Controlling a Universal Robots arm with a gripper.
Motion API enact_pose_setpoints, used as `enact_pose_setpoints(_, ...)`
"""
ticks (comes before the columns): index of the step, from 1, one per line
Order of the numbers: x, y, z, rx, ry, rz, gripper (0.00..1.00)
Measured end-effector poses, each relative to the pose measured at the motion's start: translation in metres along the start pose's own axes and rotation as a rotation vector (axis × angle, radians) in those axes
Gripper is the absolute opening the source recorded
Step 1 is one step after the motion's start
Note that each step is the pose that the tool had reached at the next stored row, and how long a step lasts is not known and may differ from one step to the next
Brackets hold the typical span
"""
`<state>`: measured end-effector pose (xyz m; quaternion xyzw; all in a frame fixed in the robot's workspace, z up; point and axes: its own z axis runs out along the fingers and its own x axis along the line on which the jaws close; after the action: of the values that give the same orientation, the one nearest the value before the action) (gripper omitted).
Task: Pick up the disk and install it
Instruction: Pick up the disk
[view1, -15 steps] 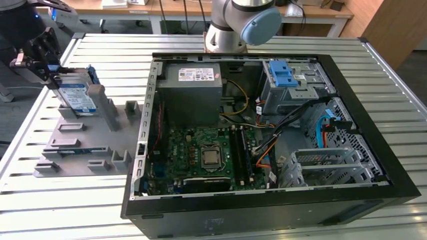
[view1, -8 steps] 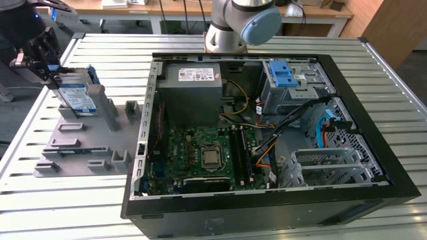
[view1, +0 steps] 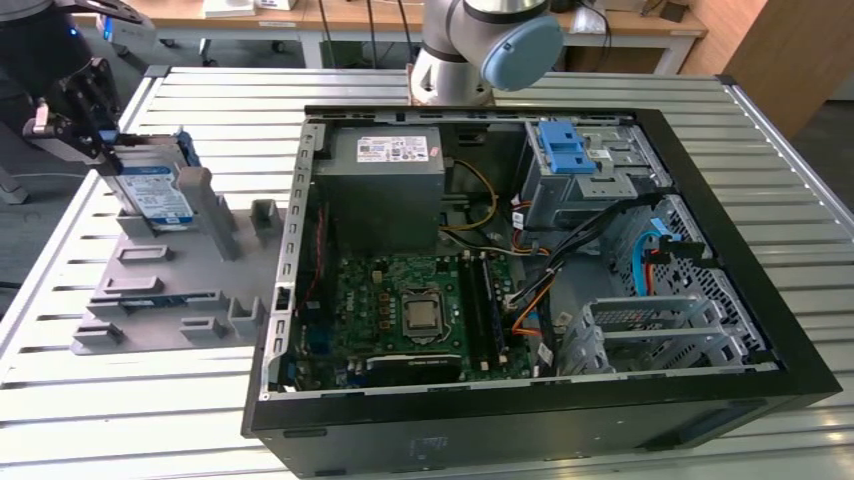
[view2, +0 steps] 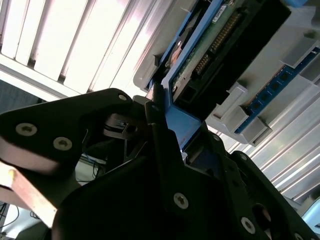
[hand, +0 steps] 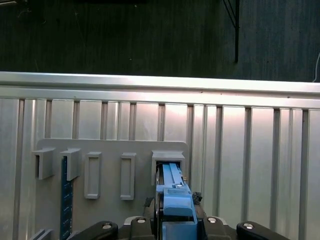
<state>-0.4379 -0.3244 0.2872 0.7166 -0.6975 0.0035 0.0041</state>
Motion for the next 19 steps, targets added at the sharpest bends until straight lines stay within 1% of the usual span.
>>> enact_pose_setpoints(4,0.0000,0.0000,0.0000,0.0000,0.0004,0.005,0.37)
enact_pose_setpoints(6,-0.0001,0.0000,0.0001,-0.0003,0.0032,0.028,0.37)
enact_pose_setpoints(9,-0.0001,0.0000,0.0001,-0.0007,0.0034,0.057,0.37)
enact_pose_setpoints(10,-0.0001,0.0000,0.0001,-0.0008,0.0034,0.061,0.37)
enact_pose_setpoints(13,-0.0002,0.0000,0.0001,-0.0009,0.0034,0.068,0.37)
enact_pose_setpoints(16,-0.0002,0.0000,0.0001,-0.0006,0.0033,0.048,0.37)
enact_pose_setpoints(19,-0.0001,0.0000,0.0001,-0.0006,0.0033,0.045,0.37)
